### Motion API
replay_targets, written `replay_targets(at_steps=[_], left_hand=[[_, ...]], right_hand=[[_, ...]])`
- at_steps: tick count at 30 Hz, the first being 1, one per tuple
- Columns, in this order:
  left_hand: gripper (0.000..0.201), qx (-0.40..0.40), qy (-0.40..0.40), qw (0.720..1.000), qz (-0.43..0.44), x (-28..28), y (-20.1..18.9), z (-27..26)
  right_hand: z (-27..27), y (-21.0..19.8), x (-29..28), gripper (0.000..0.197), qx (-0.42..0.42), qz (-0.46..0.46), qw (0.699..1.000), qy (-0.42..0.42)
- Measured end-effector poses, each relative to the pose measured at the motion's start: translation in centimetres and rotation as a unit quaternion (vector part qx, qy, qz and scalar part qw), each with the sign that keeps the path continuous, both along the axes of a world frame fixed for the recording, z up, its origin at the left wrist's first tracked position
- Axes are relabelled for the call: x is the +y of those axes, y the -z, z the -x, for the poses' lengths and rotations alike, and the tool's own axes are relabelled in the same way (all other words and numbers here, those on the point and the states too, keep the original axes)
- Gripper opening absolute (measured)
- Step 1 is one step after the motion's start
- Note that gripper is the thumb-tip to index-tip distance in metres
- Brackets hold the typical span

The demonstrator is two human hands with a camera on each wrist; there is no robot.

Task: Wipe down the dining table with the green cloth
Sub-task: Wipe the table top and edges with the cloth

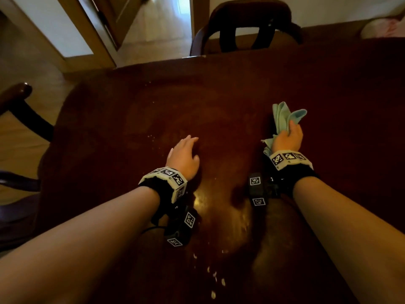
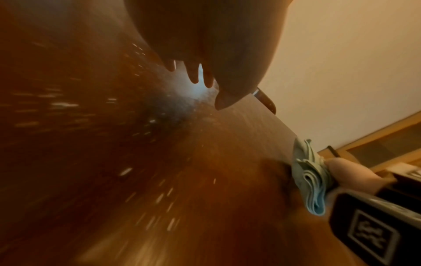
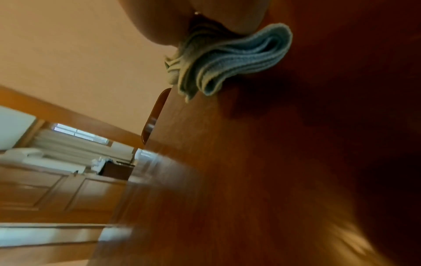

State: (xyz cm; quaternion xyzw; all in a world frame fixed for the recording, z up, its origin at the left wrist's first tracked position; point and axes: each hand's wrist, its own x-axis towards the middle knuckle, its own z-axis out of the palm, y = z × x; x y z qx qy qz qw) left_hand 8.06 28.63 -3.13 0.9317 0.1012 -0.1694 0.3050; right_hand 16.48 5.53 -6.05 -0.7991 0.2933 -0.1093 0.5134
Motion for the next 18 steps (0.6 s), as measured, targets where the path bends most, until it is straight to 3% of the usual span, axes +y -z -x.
replay_targets(at_steps=[3, 6, 8, 14, 18], left_hand=[[0.054, 0.010, 0.007, 1.000, -0.019, 0.0, 1.2, -4.1], [0.059, 0.014, 0.008, 0.999, -0.049, 0.2, 2.1, -7.7], [0.068, 0.022, 0.012, 0.997, -0.071, 0.8, 2.7, -9.9], [0.098, 0.049, 0.010, 0.995, -0.091, 2.1, 4.8, -12.8], [0.105, 0.027, -0.013, 0.996, -0.079, 2.4, 5.3, -12.6]], right_hand=[[-4.0, 0.9, 1.0, 0.047, 0.044, 0.106, 0.991, -0.068], [-5.9, 2.5, 1.7, 0.059, 0.172, 0.233, 0.942, -0.170], [-7.5, 3.2, 2.2, 0.063, 0.198, 0.278, 0.919, -0.197], [-13.8, 2.8, 5.1, 0.052, 0.177, 0.288, 0.896, -0.286], [-11.3, 3.1, 10.9, 0.053, 0.102, 0.266, 0.866, -0.410]])
